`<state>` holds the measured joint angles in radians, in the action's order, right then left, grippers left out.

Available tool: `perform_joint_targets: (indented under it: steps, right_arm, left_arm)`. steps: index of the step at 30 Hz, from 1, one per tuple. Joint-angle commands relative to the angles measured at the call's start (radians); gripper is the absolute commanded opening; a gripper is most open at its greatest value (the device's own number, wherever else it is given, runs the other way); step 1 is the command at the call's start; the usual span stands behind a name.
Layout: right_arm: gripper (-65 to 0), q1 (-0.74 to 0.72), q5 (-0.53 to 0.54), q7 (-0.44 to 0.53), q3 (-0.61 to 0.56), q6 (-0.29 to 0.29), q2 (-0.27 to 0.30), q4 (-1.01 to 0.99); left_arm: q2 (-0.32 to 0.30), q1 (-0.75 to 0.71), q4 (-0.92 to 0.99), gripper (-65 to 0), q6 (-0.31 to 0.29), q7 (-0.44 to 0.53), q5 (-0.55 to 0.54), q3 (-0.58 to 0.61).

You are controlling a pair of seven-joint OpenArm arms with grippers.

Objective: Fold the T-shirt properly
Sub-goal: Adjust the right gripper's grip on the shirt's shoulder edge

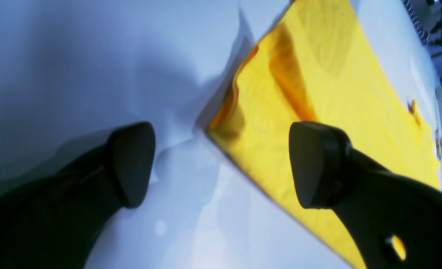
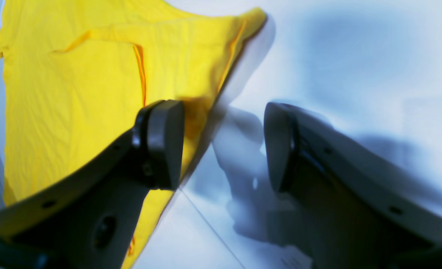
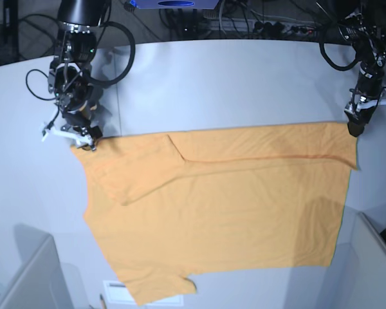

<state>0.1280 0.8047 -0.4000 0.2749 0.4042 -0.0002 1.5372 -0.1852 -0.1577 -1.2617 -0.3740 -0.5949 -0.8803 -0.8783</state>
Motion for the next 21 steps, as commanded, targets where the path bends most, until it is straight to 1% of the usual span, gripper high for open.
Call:
perform_joint_targets:
  steps: [1, 5, 7, 8, 11, 12, 14, 15, 17, 21]
  right_arm:
    - [-32.3, -0.027, 0.003, 0.003, 0.001, -0.003, 0.007, 0.001]
    - [-32.3, -0.074, 0.000, 0.003, 0.004, -0.003, 0.009, -0.068]
    - [-32.3, -0.083, 0.000, 0.003, 0.004, -0.003, 0.009, -0.089]
    - [-32.4, -0.090, 0.000, 0.003, 0.004, -0.003, 0.009, -0.097]
    - [-32.7, -0.087, 0.000, 0.003, 0.004, -0.003, 0.009, -0.094]
    - [-32.7, -0.070, 0.002, 0.003, 0.004, -0.003, 0.009, -0.076]
    - [-32.7, -0.043, 0.002, 0.005, -0.001, -0.004, 0.009, -0.020]
    - [-32.7, -0.031, 0.002, 0.006, -0.003, -0.004, 0.007, 0.007]
    - [-32.4, -0.021, 0.002, 0.025, -0.003, -0.004, 0.006, 0.033]
    - [-32.3, -0.067, 0.002, 0.029, 0.002, -0.004, 0.009, 0.004]
  left_arm:
    - [-0.012, 0.010, 0.004, -11.0, -0.004, -0.001, -0.006, -0.002]
    - [-0.013, 0.043, 0.066, -11.2, -0.004, -0.001, -0.004, -0.002]
    - [-0.013, 0.053, 0.083, -12.2, -0.004, -0.001, 0.031, -0.002]
    - [-0.013, 0.070, 0.086, -14.5, -0.004, -0.001, 0.068, -0.002]
    - [-0.012, 0.093, 0.090, -27.0, -0.004, -0.001, 0.168, -0.008]
    - [-0.012, 0.094, 0.089, -30.6, -0.004, -0.001, 0.180, -0.008]
    - [-0.012, 0.096, 0.090, -35.2, -0.004, -0.001, 0.184, -0.009]
    - [-0.012, 0.094, 0.089, -36.2, -0.004, -0.001, 0.184, -0.009]
    - [-0.012, 0.096, 0.090, -36.0, -0.004, -0.001, 0.184, -0.009]
    - [-0.012, 0.102, 0.078, -36.0, -0.004, -0.001, 0.184, -0.005]
